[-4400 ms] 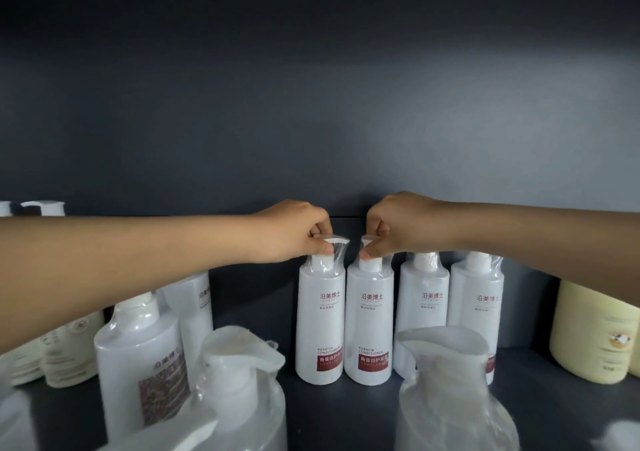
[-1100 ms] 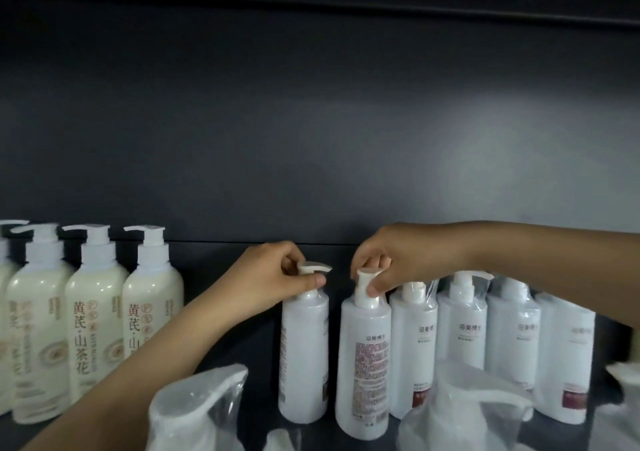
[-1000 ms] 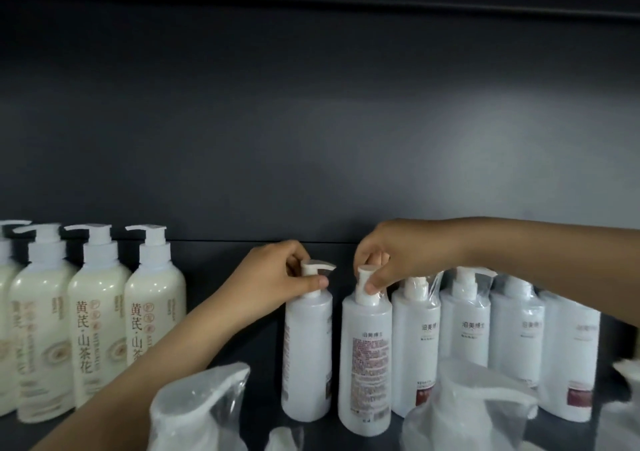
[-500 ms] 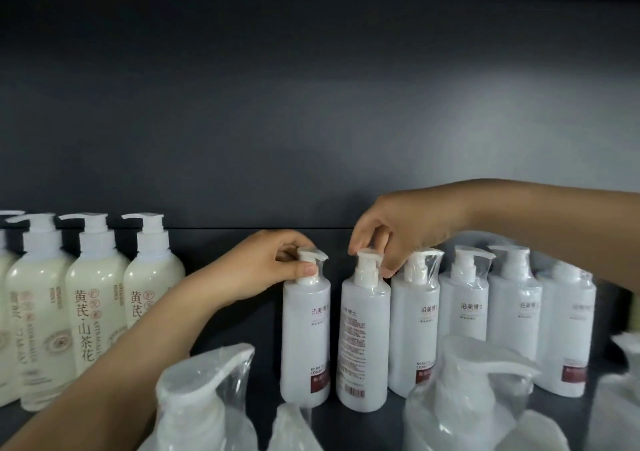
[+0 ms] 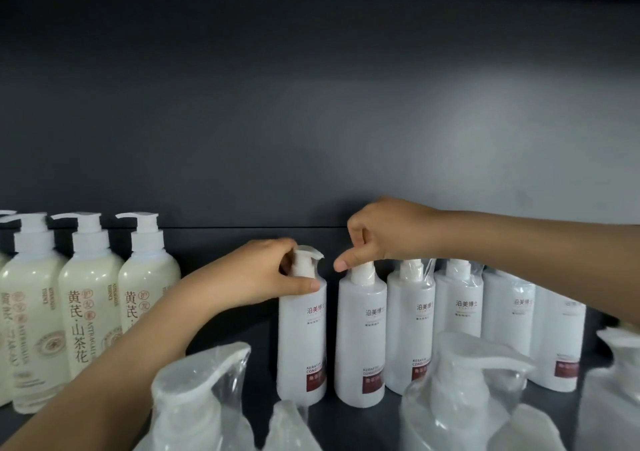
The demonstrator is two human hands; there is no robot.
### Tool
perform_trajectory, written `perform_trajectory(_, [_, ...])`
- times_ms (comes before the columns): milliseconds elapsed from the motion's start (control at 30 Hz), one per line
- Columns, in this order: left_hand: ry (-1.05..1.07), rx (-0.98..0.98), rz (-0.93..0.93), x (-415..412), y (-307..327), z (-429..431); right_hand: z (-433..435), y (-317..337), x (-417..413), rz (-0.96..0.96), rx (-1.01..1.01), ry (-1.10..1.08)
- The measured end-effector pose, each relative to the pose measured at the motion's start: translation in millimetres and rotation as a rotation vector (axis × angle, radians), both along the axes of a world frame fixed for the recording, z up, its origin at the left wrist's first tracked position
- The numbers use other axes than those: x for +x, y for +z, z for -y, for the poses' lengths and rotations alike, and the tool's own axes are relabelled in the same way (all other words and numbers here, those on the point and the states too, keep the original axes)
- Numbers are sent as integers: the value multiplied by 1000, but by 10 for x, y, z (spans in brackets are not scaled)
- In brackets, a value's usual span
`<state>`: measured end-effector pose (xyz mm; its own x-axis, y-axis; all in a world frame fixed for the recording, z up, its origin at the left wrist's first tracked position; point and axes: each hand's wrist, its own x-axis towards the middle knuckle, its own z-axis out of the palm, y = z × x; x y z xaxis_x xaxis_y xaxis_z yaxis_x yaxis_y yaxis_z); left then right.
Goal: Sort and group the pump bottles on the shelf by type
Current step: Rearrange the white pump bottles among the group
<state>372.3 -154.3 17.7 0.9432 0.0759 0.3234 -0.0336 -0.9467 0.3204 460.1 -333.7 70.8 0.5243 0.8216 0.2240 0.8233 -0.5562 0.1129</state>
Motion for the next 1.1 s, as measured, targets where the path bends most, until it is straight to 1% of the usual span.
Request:
perform_trajectory(233, [-47, -40, -63, -6, -19, -39, -26, -42, 21, 56, -33, -44])
perform_trajectory(400, [-104, -110, -56, 34, -64, -99, 35, 18, -6, -96, -76, 21])
perform_trajectory(567, [-231, -224, -54, 44, -88, -57, 55, 20, 24, -103, -57, 43])
perform_trajectory(633, [-242, -211, -38, 38, -78, -43, 51, 4, 53, -109, -45, 48])
perform_trajectory(767, [-192, -84, -53, 27, -58, -58, 23, -38, 79, -97, -51, 55])
perform_trajectory(867, [-180, -29, -22, 41, -79, -50, 17, -34, 65, -71, -41, 52])
perform_trajectory(1100, [-205, -101, 3, 70, -119, -97, 18, -6, 67, -83, -39, 29])
